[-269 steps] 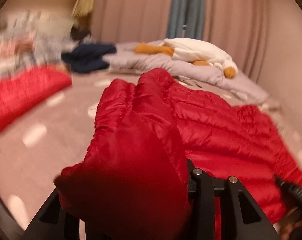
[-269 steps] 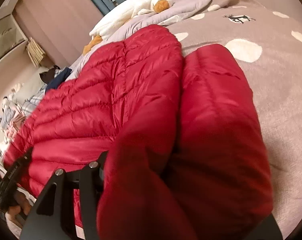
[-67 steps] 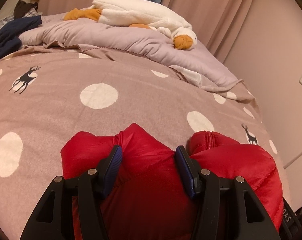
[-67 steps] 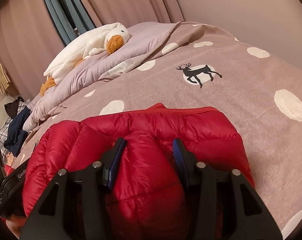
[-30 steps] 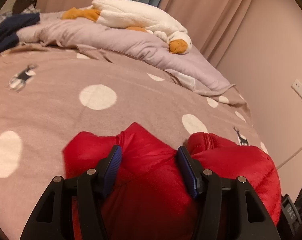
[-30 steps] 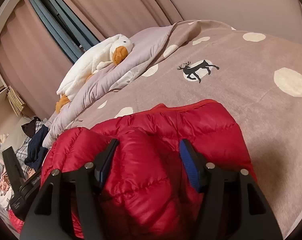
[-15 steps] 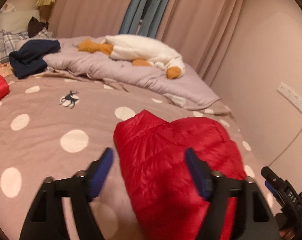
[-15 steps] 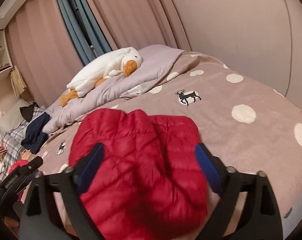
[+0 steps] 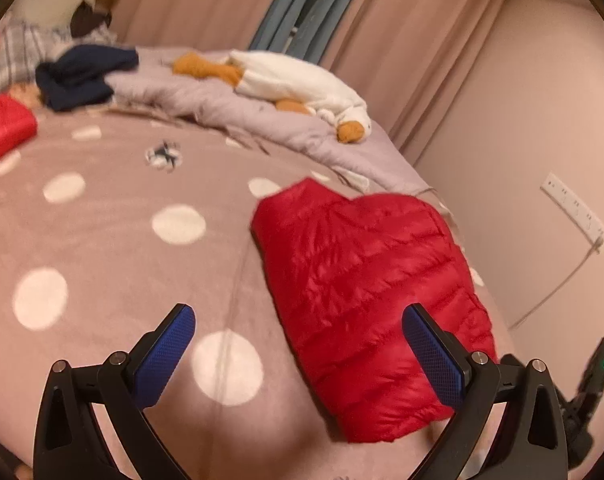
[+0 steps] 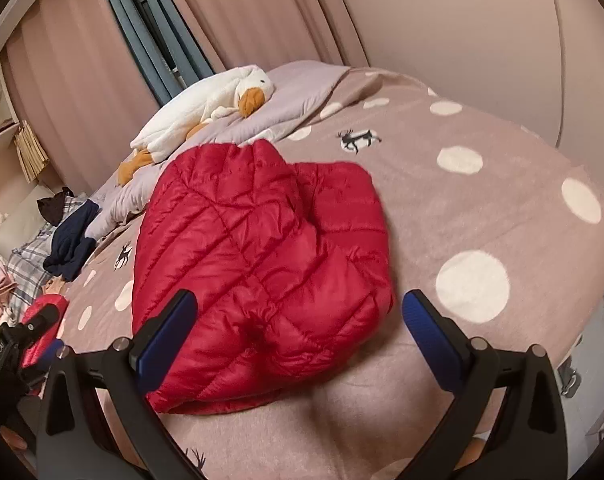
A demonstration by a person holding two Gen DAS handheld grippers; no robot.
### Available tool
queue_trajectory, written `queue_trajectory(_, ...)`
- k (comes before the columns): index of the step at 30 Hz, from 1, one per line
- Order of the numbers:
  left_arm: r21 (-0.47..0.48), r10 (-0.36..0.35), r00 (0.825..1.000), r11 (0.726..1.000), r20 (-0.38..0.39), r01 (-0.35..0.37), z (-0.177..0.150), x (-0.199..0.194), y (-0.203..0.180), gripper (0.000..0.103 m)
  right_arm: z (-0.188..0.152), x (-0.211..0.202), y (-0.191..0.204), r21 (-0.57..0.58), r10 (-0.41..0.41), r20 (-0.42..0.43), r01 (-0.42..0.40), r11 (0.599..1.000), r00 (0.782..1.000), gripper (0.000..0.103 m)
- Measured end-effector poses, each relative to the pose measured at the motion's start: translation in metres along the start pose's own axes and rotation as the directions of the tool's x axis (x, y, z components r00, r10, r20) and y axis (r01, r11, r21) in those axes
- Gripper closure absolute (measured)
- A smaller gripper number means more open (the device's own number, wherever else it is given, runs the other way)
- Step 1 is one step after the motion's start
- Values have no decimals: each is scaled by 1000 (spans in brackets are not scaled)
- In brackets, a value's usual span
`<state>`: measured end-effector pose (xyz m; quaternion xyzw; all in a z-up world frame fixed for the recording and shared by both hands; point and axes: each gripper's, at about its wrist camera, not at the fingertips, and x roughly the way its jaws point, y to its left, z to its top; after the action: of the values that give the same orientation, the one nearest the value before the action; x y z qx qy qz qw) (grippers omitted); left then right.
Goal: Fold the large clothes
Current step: 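Open both tools and move them back from the red jacket bundle, then grasp the red jacket bundle with both tools and lift it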
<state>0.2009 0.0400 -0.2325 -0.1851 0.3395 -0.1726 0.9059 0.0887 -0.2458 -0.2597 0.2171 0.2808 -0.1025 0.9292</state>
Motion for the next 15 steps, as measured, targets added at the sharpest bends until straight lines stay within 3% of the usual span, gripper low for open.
queue_trajectory(2,-11,-17,1000,1000,-23,17,-3,8,4,1,0,5,-3,7,0,-17,0,1000,1000,1)
queue_trajectory(5,-10,32,999,999,-39,-32,-9,23,7,1,-3,15,-11,24,-37,-35,38,999,999,1)
queue_trajectory(8,-34,22,997,999,-75,-24,-13,43,11,1,-6,28,-23,65,-33,-73,38,997,997,1)
queue_trajectory(12,-28,19,993,999,-118,-22,-16,66,14,1,-9,53,-36,143,16,-125,2,990,992,1)
queue_trajectory(15,-41,-19,989,999,-143,13,-15,81,14,1,-7,65,-38,184,90,-117,-68,981,989,1)
